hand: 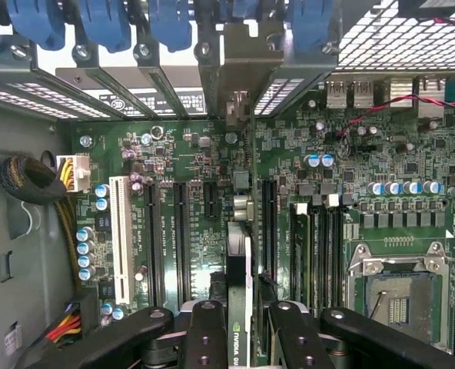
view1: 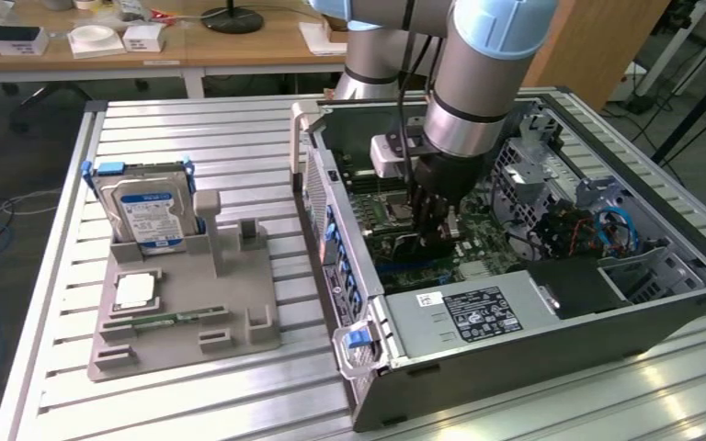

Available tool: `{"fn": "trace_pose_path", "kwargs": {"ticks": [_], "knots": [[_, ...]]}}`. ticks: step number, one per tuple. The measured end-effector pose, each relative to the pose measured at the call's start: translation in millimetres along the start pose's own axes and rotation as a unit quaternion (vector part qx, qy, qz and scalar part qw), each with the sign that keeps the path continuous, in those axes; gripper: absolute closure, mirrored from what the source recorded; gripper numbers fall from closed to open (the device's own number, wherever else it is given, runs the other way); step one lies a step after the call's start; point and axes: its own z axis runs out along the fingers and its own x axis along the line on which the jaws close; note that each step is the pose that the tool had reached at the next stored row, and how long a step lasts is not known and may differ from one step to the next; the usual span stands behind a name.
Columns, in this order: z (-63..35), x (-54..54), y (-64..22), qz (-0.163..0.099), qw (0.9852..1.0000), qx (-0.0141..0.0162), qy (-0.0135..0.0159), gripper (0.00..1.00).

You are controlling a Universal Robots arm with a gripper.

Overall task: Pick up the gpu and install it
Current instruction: 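Insert the gpu into the slot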

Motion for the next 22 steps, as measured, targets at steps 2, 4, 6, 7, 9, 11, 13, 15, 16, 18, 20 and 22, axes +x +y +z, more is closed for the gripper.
{"fn": "trace_pose_path", "kwargs": {"ticks": [2, 4, 6, 7, 9, 11, 13, 15, 16, 18, 20, 22], "knots": [[0.8, -0.1, 0.1, 0.0, 1.0, 0.0002, -0.0003, 0.74], [0.8, -0.2, 0.1, 0.0, 1.0, 0.0001, -0.0004, 0.74], [0.7, -0.1, 0.1, 0.0, 1.0, 0.0002, -0.0005, 0.74], [0.3, -0.2, 0.2, 0.0, 1.0, 0.0002, -0.0007, 0.74], [0.1, -0.3, 0.1, 0.0, 1.0, 0.0003, -0.0009, 0.74], [-1.2, -0.3, 0.1, 0.0, 1.0, 0.0004, -0.0009, 0.74], [-1.7, -0.3, 0.1, 0.0, 1.0, 0.0003, -0.0008, 0.74], [-2.0, -0.2, 0.1, 0.0, 1.0, 0.0002, -0.0006, 0.74], [-2.4, -0.3, 0.1, 0.0, 1.0, 0.0002, -0.0006, 0.74], [-2.8, -0.3, 0.1, 0.0, 1.0, 0.0003, -0.0006, 0.74], [-2.8, -0.3, 0.1, 0.0, 1.0, 0.0003, -0.0006, 0.74], [-2.8, -0.3, 0.1, 0.0, 1.0, 0.0003, -0.0006, 0.74]]}}
